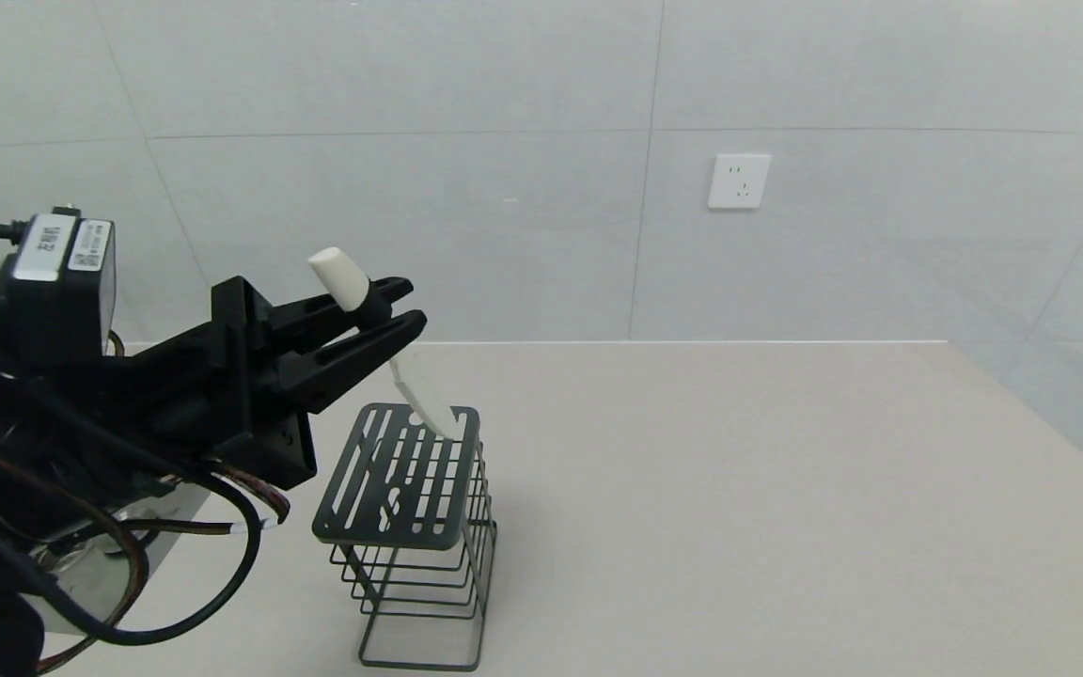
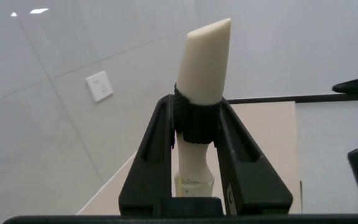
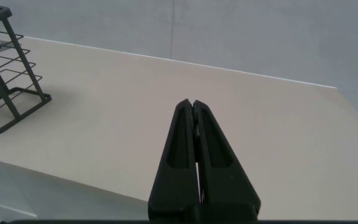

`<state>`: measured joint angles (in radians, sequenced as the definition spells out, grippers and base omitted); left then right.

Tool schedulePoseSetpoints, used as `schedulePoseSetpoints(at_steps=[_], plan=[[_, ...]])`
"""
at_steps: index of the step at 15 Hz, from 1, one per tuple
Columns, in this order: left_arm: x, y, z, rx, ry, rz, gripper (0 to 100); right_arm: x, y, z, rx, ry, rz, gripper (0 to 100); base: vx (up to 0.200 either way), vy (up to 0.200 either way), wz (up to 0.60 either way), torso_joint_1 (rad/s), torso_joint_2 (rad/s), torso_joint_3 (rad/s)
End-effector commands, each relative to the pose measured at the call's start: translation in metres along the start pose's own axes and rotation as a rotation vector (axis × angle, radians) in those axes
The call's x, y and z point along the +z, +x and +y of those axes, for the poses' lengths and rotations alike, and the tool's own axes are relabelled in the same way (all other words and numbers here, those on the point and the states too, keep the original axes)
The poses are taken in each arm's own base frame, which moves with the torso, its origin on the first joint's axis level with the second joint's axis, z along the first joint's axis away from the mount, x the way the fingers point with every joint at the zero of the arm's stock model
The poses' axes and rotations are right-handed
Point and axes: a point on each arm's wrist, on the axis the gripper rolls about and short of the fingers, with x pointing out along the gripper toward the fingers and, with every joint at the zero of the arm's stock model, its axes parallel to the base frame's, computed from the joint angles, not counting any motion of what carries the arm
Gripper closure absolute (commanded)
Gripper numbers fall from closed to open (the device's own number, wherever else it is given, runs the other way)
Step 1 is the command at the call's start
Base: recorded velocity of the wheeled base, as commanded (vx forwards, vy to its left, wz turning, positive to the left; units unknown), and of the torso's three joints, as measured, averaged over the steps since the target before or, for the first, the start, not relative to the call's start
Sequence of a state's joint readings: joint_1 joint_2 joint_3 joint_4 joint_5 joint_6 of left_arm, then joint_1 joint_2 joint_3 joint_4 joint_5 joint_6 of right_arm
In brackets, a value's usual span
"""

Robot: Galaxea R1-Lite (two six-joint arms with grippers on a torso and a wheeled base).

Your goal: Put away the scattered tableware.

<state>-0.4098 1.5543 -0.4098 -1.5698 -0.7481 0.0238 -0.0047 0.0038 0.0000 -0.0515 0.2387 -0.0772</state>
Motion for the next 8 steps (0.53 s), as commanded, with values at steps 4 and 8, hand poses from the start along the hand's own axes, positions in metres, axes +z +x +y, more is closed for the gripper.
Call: schedulePoseSetpoints(at_steps=[4,8], plan=[[-0.009,0.002,0.001,-0.013,0.040,0.021,100,0.000,0.000,0.000,0.001,-0.001,0.002,100,0.000,0.000,0.00,0.000,0.00,0.000],[-0.017,0.005,0.002,-0.037,0.023,0.038,100,0.000,0.000,0.000,0.001,-0.001,0.000,100,0.000,0.000,0.00,0.000,0.00,0.000]])
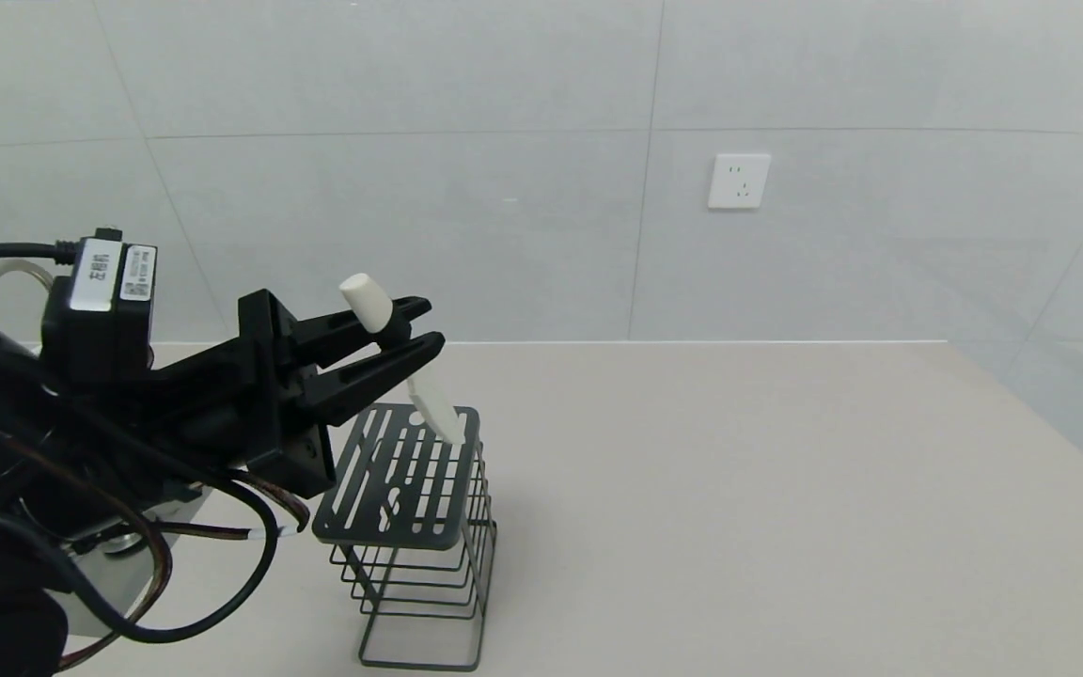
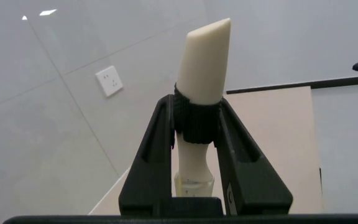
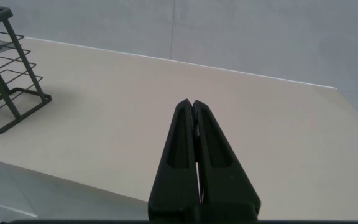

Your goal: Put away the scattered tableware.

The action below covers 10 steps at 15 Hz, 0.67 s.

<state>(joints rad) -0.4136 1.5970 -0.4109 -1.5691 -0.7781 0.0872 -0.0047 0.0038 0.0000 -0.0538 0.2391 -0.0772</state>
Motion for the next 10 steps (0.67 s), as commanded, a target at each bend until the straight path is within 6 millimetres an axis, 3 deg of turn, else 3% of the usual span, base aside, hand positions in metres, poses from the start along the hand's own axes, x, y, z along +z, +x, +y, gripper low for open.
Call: schedulePoseSetpoints(at_steps=[1,7,10], plan=[[-0.004,0.001,0.001,-0.003,-0.009,0.010,100,0.000,0.000,0.000,0.000,0.001,0.002,100,0.000,0.000,0.00,0.000,0.00,0.000],[-0.005,-0.009,0.008,0.038,0.015,0.045,100,0.000,0.000,0.000,0.000,0.001,0.002,100,0.000,0.000,0.00,0.000,0.00,0.000],[0.006,0.001,0.001,-0.016,-0.049,0.076,100,0.000,0.000,0.000,0.000,0.003,0.002,100,0.000,0.000,0.00,0.000,0.00,0.000]])
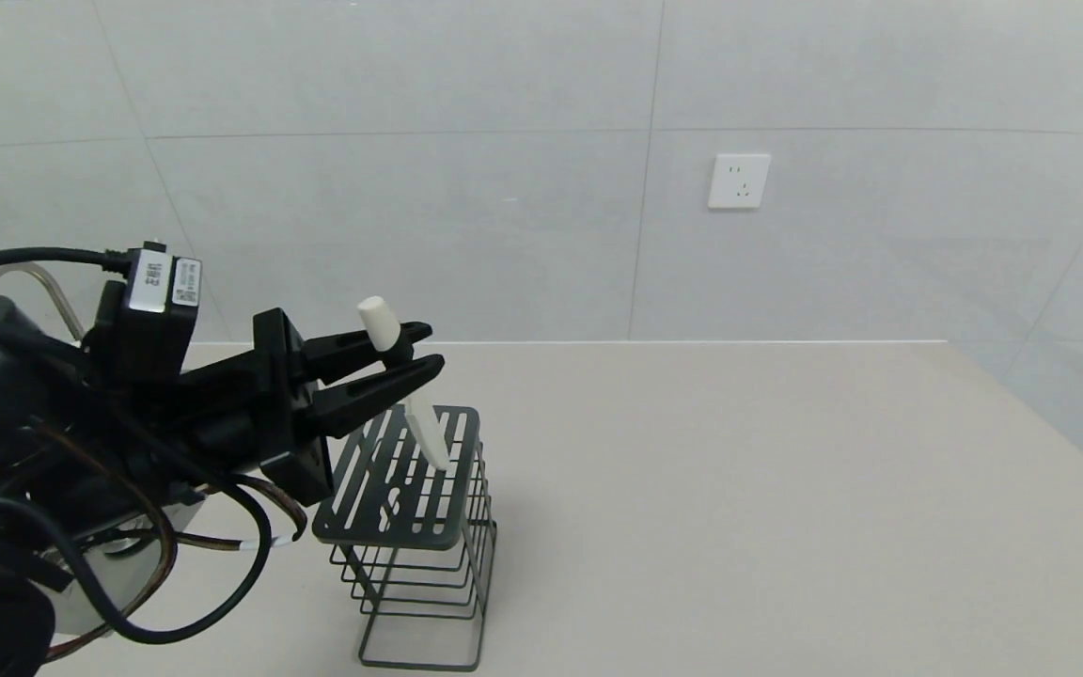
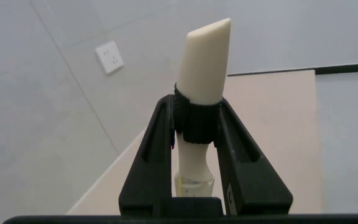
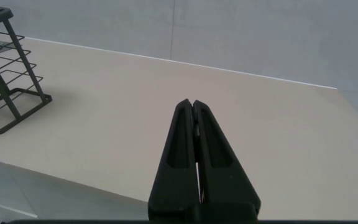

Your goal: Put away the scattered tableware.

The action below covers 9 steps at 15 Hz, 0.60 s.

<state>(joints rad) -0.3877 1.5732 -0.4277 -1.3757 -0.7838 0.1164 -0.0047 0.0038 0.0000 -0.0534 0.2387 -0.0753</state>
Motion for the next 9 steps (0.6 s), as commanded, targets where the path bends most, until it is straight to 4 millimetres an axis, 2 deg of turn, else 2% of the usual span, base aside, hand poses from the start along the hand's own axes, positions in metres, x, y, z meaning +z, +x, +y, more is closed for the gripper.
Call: schedulePoseSetpoints(at_steps=[1,2,9], plan=[[0.0241,0.0076,-0.0048,-0.040,0.025,-0.047,100,0.0001,0.0002,0.0000,0.001,0.001,0.002,100,0.000,0.000,0.00,0.000,0.00,0.000],[0.0285,0.0106,-0.0058,-0.053,0.028,-0.051,100,0.0001,0.0002,0.0000,0.001,0.001,0.002,100,0.000,0.000,0.00,0.000,0.00,0.000],[0.0247,0.0098,-0.0033,-0.048,0.061,-0.037,100,0.0002,0.0002,-0.0001,0.001,0.000,0.000,100,0.000,0.000,0.00,0.000,0.00,0.000]])
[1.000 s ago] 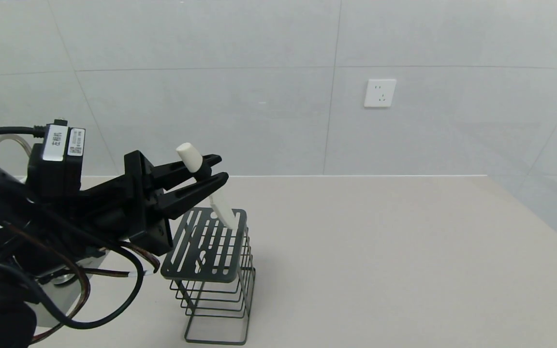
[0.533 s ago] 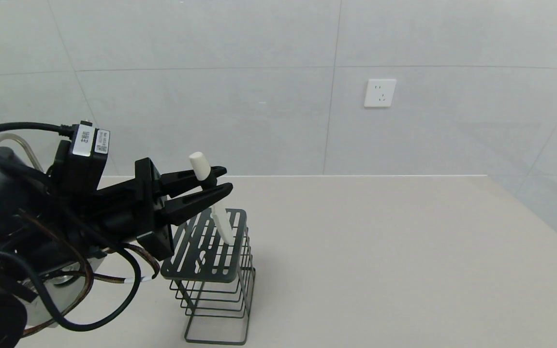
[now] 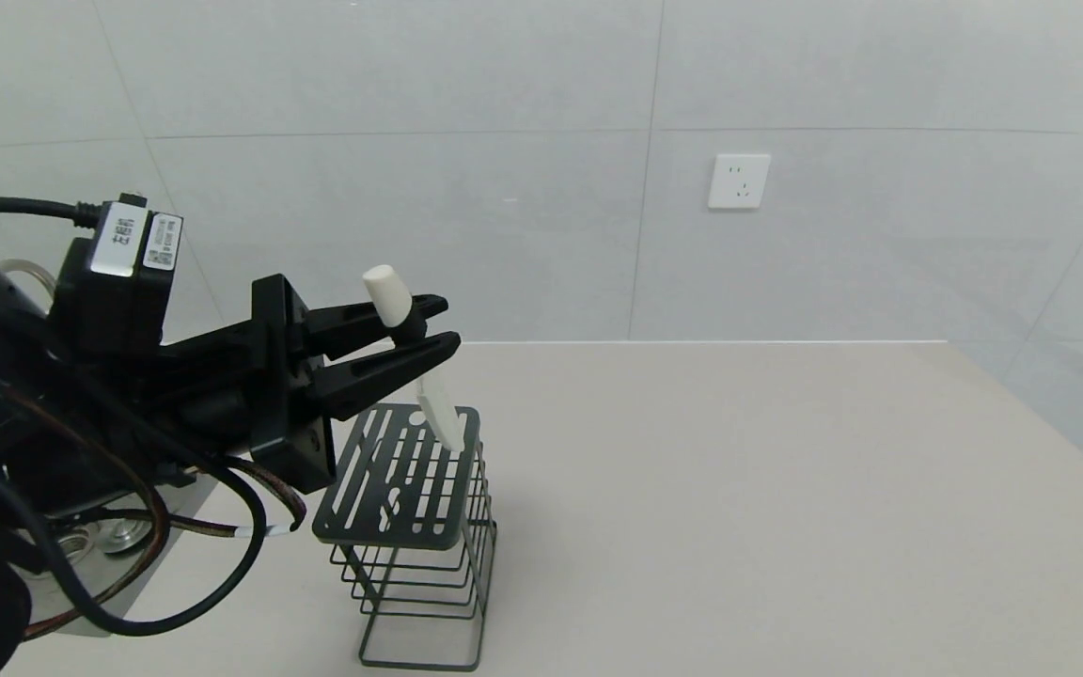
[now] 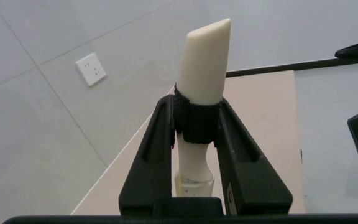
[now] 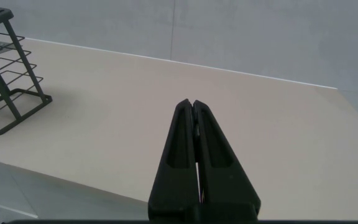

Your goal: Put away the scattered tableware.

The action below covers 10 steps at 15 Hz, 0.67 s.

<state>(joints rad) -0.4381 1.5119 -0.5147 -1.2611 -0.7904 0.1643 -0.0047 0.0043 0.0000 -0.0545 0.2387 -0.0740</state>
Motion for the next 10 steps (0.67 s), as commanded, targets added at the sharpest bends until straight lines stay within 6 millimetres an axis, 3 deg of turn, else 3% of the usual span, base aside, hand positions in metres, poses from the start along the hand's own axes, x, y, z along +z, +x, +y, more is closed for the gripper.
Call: schedulePoseSetpoints(at_steps=[1,10], plan=[[-0.001,-0.002,0.002,0.011,0.000,0.006,100,0.000,0.000,0.000,0.001,0.001,0.001,100,0.000,0.000,0.00,0.000,0.00,0.000],[-0.015,-0.003,0.008,-0.027,-0.009,0.037,100,0.000,0.000,0.000,0.001,0.001,0.001,100,0.000,0.000,0.00,0.000,0.00,0.000]])
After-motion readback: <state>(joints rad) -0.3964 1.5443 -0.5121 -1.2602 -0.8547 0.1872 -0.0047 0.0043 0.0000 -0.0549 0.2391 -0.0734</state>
